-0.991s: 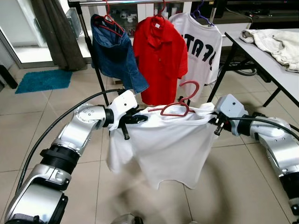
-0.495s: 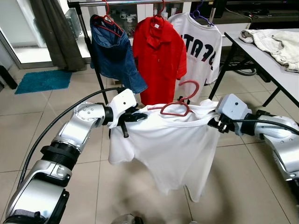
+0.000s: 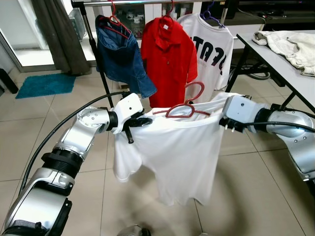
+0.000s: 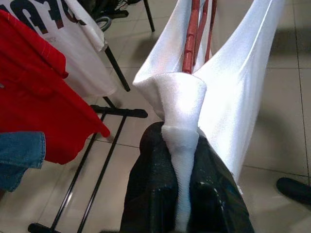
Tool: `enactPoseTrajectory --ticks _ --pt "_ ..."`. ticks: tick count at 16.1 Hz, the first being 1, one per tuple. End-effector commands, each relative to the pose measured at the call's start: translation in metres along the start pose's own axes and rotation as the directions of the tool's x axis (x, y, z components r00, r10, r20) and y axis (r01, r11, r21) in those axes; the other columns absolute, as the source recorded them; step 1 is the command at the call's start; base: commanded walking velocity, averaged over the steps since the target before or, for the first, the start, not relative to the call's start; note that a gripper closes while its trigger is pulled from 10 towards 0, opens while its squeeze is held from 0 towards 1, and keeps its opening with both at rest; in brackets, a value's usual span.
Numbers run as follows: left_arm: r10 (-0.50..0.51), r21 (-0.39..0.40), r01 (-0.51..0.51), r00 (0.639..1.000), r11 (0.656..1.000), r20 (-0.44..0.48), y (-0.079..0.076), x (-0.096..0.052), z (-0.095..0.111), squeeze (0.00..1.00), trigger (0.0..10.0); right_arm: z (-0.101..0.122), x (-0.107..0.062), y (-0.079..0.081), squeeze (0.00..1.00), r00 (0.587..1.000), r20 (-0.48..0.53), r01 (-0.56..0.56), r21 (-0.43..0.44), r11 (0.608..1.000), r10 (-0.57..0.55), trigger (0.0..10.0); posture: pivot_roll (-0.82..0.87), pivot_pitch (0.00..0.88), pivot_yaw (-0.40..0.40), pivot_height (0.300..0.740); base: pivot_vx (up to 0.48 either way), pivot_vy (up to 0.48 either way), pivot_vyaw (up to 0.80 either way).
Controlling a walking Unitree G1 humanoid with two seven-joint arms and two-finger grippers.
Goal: Hang hanger
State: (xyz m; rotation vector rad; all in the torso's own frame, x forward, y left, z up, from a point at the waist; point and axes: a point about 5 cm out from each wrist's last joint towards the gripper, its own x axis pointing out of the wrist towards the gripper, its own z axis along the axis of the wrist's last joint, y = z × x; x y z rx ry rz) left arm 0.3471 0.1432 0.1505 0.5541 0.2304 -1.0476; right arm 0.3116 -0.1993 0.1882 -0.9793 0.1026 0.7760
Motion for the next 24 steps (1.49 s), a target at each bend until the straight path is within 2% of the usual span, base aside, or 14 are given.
enactPoseTrajectory --ticks 1,2,3,7,9,10,12,15,17,19,20,22,23,24 --pt "0.033 0.037 -0.033 0.999 0.999 -0.003 0.006 -0.002 0.007 0.00 0.0 0.010 -0.001 0.003 0.98 0.998 0.007 -0.065 -0.068 0.996 0.066 10.0 -0.15 0.000 0.054 0.740 0.000 0.000 0.00" --pt "0.044 0.044 -0.044 0.999 0.998 -0.009 0.008 -0.002 0.008 0.00 0.0 0.012 -0.001 0.010 0.52 0.991 -0.006 -0.131 -0.098 0.987 0.131 10.0 -0.15 0.000 0.053 0.740 0.000 0.000 0.00" --pt "0.052 0.049 -0.051 0.999 0.997 -0.013 0.009 -0.001 0.008 0.00 0.0 0.015 -0.002 0.013 0.00 0.986 -0.013 -0.169 -0.114 0.979 0.168 10.0 -0.15 0.000 0.053 0.740 0.000 0.000 0.00" --pt "0.058 0.067 -0.057 0.998 0.996 -0.015 0.011 -0.002 0.010 0.00 0.0 0.017 -0.006 0.010 0.00 0.976 -0.051 -0.215 -0.165 0.963 0.210 10.0 -0.16 0.000 0.052 0.740 0.000 0.000 0.00" --pt "0.068 0.086 -0.066 0.997 0.994 -0.026 0.012 -0.003 0.011 0.00 0.0 0.019 -0.010 0.013 0.00 0.953 -0.066 -0.303 -0.167 0.938 0.296 10.0 -0.16 0.000 0.053 0.740 0.000 0.000 0.00" --pt "0.075 0.100 -0.071 0.996 0.992 -0.037 0.014 -0.004 0.011 0.00 0.0 0.020 -0.015 0.012 0.00 0.929 -0.094 -0.369 -0.187 0.910 0.357 10.0 -0.16 0.000 0.048 0.740 0.000 0.000 0.00" --pt "0.095 0.109 -0.089 0.994 0.990 -0.047 0.017 -0.006 0.011 0.00 0.0 0.028 -0.017 0.003 0.00 0.926 -0.082 -0.377 -0.199 0.905 0.368 10.0 -0.15 0.000 0.041 0.740 0.000 0.000 0.00" --pt "0.121 0.110 -0.118 0.993 0.987 -0.015 0.018 -0.007 0.014 0.00 0.0 0.041 -0.018 0.003 0.00 0.920 -0.011 -0.388 -0.178 0.904 0.392 10.0 -0.15 0.000 0.035 0.740 0.000 0.000 0.00" --pt "0.101 0.140 -0.110 0.992 0.984 0.071 0.022 -0.016 0.019 0.00 0.0 0.053 -0.019 -0.006 0.00 0.943 0.131 -0.298 -0.079 0.951 0.306 10.0 -0.15 0.000 0.033 0.740 0.000 0.000 0.00" --pt "0.080 0.127 -0.094 0.991 0.987 0.109 0.023 -0.023 0.020 0.00 0.0 0.050 -0.022 -0.010 0.00 0.948 0.143 -0.283 -0.028 0.959 0.284 10.0 -0.15 0.000 0.033 0.740 0.000 0.000 0.00" --pt "0.062 0.107 -0.075 0.991 0.991 0.116 0.025 -0.031 0.017 0.00 0.0 0.037 -0.025 -0.013 0.00 0.965 0.105 -0.245 0.028 0.969 0.241 10.0 -0.15 0.000 0.030 0.740 0.000 0.000 0.00" --pt "0.092 0.088 -0.101 0.991 0.991 0.100 0.029 -0.036 0.013 0.00 0.0 0.029 -0.024 -0.016 0.00 0.985 0.085 -0.160 0.137 0.978 0.149 10.0 -0.15 0.000 0.029 0.740 0.000 0.000 0.00" --pt "0.132 0.061 -0.139 0.986 0.988 0.107 0.032 -0.038 0.013 0.00 0.0 0.024 -0.020 -0.013 0.00 0.993 0.088 -0.097 0.291 0.952 0.074 10.0 -0.14 0.000 0.020 0.740 0.000 0.000 0.00" --pt "0.166 0.035 -0.172 0.979 0.985 0.120 0.034 -0.039 0.014 0.00 0.0 0.022 -0.017 -0.006 0.00 0.993 0.111 -0.074 0.434 0.898 0.028 10.0 -0.14 0.000 0.020 0.740 0.000 0.000 0.00"
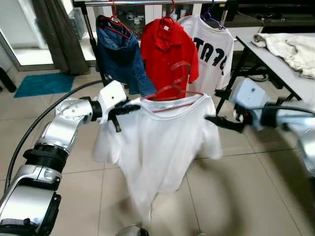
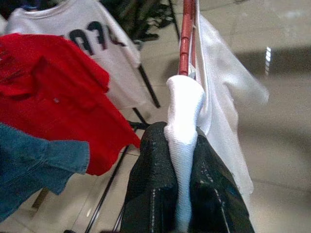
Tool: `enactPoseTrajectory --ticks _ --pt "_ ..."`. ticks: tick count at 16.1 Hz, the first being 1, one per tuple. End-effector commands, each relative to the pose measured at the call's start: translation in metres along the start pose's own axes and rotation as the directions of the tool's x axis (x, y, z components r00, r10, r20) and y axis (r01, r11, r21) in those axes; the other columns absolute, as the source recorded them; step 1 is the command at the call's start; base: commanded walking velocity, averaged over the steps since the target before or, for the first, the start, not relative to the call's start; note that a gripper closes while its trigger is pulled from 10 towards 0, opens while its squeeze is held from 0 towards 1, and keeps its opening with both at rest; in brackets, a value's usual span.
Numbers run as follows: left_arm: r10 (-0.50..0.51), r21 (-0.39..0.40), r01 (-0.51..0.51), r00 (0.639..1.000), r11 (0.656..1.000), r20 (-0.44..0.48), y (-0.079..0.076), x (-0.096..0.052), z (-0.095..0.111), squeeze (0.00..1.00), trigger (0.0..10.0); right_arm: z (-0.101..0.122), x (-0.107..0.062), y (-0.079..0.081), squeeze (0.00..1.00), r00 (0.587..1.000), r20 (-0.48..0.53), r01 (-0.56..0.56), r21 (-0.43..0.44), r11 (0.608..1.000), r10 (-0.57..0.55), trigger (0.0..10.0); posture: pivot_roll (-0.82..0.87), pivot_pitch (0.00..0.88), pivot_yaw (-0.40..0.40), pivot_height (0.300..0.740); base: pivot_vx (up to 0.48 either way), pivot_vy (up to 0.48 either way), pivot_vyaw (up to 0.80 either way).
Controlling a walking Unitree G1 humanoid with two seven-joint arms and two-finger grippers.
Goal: Hang hanger
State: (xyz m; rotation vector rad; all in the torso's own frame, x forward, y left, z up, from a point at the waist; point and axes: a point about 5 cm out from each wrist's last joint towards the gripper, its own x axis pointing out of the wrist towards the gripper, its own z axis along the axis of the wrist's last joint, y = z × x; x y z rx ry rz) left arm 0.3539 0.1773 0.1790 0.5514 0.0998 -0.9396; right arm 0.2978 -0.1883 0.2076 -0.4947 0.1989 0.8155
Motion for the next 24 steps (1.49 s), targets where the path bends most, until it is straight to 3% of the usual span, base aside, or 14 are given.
enactPoseTrajectory --ticks 1,3,4,5,7,11,13,16,19,22,23,24 --pt "0.056 -0.016 -0.055 0.997 0.998 0.058 0.007 -0.002 0.010 0.00 0.0 -0.004 0.000 0.004 0.00 0.999 0.005 0.043 0.110 0.993 -0.044 10.0 -0.14 0.000 0.020 0.740 0.000 0.000 0.00" --pt "0.048 -0.097 -0.032 0.985 0.995 0.164 -0.004 0.008 0.019 0.00 0.0 -0.019 0.026 0.033 0.00 0.992 0.012 0.108 0.435 0.894 -0.126 10.0 -0.15 0.000 0.033 0.740 0.000 0.000 0.00" --pt "0.029 -0.111 -0.009 0.983 0.994 0.179 -0.009 0.012 0.020 0.00 0.0 -0.021 0.036 0.037 0.00 0.985 -0.007 0.152 0.493 0.857 -0.170 10.0 -0.15 0.000 0.035 0.740 0.000 0.000 0.00" --pt "0.024 -0.112 -0.003 0.983 0.994 0.181 -0.011 0.013 0.020 0.00 0.0 -0.022 0.039 0.037 0.00 0.983 -0.015 0.166 0.507 0.846 -0.184 10.0 -0.15 0.000 0.035 0.740 0.000 0.000 0.00" --pt "0.012 -0.098 0.002 0.989 0.995 0.145 -0.019 0.018 0.020 0.00 0.0 -0.016 0.057 0.033 0.00 0.949 -0.045 0.279 0.571 0.772 -0.311 10.0 -0.14 0.000 0.041 0.740 0.000 0.000 0.00" --pt "0.036 -0.119 -0.021 0.992 0.993 0.121 -0.027 0.019 0.019 0.00 0.0 -0.012 0.052 0.021 0.00 0.854 -0.132 0.459 0.646 0.610 -0.504 10.0 -0.13 0.000 0.041 0.740 0.000 0.000 0.00" --pt "0.024 -0.123 -0.008 0.992 0.992 0.128 -0.029 0.019 0.021 0.00 0.0 -0.016 0.050 0.012 0.00 0.812 -0.167 0.523 0.633 0.571 -0.559 10.0 -0.12 0.000 0.040 0.740 0.000 0.000 0.00" --pt "-0.012 -0.107 0.025 0.992 0.994 0.128 -0.034 0.019 0.027 0.00 0.0 -0.012 0.055 0.001 0.00 0.783 -0.148 0.549 0.621 0.559 -0.604 10.0 -0.12 0.000 0.042 0.740 0.000 0.000 0.00" --pt "-0.022 -0.104 0.035 0.992 0.994 0.125 -0.038 0.021 0.029 0.00 0.0 -0.004 0.062 0.000 0.00 0.796 -0.116 0.519 0.637 0.570 -0.595 10.0 -0.12 0.000 0.043 0.740 0.000 0.000 0.00" --pt "-0.026 -0.104 0.039 0.992 0.994 0.125 -0.039 0.021 0.030 0.00 0.0 -0.010 0.063 -0.005 0.00 0.763 -0.162 0.578 0.604 0.549 -0.626 10.0 -0.12 0.000 0.040 0.740 0.000 0.000 0.00" --pt "-0.026 -0.102 0.039 0.992 0.994 0.124 -0.039 0.020 0.032 0.00 0.0 -0.015 0.062 -0.010 0.00 0.739 -0.184 0.611 0.587 0.531 -0.648 6.0 -0.12 0.000 0.039 0.740 0.000 0.000 0.00" --pt "-0.024 -0.102 0.037 0.992 0.994 0.122 -0.039 0.019 0.032 0.00 0.0 -0.016 0.061 -0.012 0.00 0.732 -0.189 0.622 0.577 0.529 -0.654 5.1 -0.12 0.000 0.037 0.740 0.000 0.000 0.00"
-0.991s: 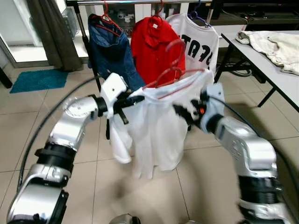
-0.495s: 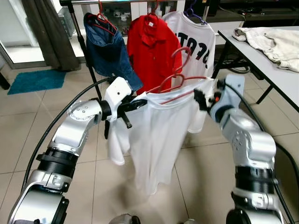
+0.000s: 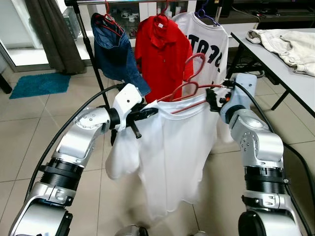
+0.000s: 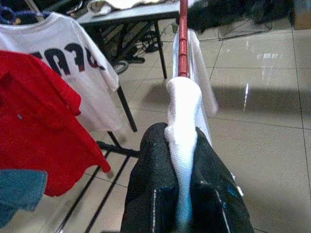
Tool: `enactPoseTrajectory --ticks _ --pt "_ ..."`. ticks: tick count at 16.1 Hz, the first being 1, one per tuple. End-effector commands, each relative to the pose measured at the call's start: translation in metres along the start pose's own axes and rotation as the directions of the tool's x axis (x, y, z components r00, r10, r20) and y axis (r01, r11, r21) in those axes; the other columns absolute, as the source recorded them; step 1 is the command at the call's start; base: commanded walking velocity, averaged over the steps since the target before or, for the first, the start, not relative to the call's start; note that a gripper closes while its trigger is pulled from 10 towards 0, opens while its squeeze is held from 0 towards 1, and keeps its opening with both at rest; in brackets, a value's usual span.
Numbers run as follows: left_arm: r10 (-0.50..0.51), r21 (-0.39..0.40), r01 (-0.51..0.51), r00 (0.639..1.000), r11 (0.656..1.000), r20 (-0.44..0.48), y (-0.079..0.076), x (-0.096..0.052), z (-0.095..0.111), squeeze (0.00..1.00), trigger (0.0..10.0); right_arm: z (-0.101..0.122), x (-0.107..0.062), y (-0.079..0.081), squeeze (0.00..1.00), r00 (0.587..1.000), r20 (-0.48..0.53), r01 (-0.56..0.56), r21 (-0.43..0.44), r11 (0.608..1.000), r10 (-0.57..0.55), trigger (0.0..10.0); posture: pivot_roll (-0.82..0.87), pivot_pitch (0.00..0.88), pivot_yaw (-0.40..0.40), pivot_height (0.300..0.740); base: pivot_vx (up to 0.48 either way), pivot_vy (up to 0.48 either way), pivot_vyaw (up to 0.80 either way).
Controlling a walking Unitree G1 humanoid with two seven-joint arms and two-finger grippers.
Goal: Hang hanger
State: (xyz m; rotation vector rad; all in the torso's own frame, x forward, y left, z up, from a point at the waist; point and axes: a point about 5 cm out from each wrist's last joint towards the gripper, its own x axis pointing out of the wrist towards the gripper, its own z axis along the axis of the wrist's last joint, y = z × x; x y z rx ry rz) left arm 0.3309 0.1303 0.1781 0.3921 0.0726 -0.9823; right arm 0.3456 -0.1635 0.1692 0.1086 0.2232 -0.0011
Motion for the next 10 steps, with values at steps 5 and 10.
enactPoseTrajectory --ticks 5,10 --pt "0.007 0.014 -0.007 1.000 1.000 0.015 0.0008 -0.0021 0.0056 0.00 0.0 0.0069 0.0038 -0.0013 0.00 1.000 0.025 0.015 -0.043 0.999 -0.014 10.0 -0.12 0.000 0.032 0.740 0.000 0.000 0.00" --pt "-0.003 0.013 0.003 1.000 1.000 0.020 -0.0007 -0.0012 0.0076 0.00 0.0 0.0046 0.0090 -0.0082 0.00 0.999 0.020 0.040 -0.018 0.999 -0.039 6.9 -0.12 0.000 0.031 0.740 0.000 0.000 0.00"
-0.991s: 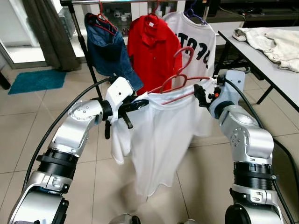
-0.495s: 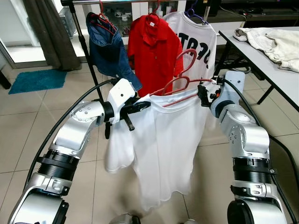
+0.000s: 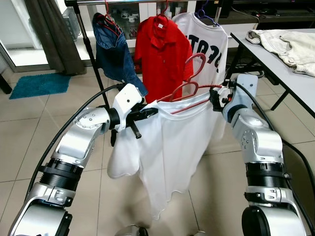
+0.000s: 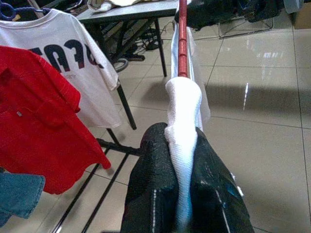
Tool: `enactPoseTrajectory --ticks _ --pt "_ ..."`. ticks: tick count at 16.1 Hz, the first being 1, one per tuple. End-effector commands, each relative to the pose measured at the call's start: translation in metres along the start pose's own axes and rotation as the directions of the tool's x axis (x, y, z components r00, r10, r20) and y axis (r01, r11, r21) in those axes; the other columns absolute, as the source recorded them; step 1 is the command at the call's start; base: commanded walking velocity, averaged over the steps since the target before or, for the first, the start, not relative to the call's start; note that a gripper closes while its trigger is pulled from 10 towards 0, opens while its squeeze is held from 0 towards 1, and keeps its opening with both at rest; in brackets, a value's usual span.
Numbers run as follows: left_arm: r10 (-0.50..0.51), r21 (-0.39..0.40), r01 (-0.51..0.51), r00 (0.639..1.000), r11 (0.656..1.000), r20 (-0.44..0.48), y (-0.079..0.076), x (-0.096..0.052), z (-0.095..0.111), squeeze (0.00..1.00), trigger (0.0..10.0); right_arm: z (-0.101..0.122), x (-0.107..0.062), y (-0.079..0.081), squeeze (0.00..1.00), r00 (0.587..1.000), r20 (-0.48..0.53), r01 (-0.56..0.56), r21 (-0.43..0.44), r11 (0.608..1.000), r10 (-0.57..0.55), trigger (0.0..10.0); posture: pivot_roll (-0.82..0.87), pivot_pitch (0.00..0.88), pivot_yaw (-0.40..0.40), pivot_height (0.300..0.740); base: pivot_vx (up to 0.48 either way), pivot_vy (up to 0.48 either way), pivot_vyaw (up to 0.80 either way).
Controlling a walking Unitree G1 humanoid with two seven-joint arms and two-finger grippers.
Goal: Hang hanger
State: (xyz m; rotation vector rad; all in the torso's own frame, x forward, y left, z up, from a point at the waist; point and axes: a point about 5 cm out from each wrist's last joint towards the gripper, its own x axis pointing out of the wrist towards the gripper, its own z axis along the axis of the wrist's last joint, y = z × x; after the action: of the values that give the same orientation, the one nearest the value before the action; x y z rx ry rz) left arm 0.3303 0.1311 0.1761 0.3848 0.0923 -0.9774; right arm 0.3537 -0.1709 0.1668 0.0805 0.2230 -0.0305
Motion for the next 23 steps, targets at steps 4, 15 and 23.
enactPoseTrajectory --ticks 4,15,23 --pt "-0.002 0.029 0.001 0.999 1.000 0.032 0.0011 -0.0012 0.0101 0.00 0.0 0.0040 0.0018 -0.0038 0.00 1.000 0.019 0.012 0.012 1.000 -0.012 1.4 -0.12 0.000 0.030 0.740 0.000 0.000 0.00" --pt "-0.002 0.033 0.001 0.999 0.999 0.044 0.0037 -0.0016 0.0152 0.00 0.0 0.0041 0.0061 -0.0044 0.00 1.000 0.024 -0.008 0.027 1.000 0.007 0.0 -0.12 0.000 0.024 0.740 0.000 0.000 0.00" --pt "0.027 0.043 -0.028 0.999 0.999 0.022 0.0070 0.0006 0.0121 0.00 0.0 0.0068 0.0014 0.0003 1.00 0.997 0.072 -0.046 0.102 0.994 0.039 10.0 -0.13 0.000 0.031 0.740 0.000 0.000 0.00"
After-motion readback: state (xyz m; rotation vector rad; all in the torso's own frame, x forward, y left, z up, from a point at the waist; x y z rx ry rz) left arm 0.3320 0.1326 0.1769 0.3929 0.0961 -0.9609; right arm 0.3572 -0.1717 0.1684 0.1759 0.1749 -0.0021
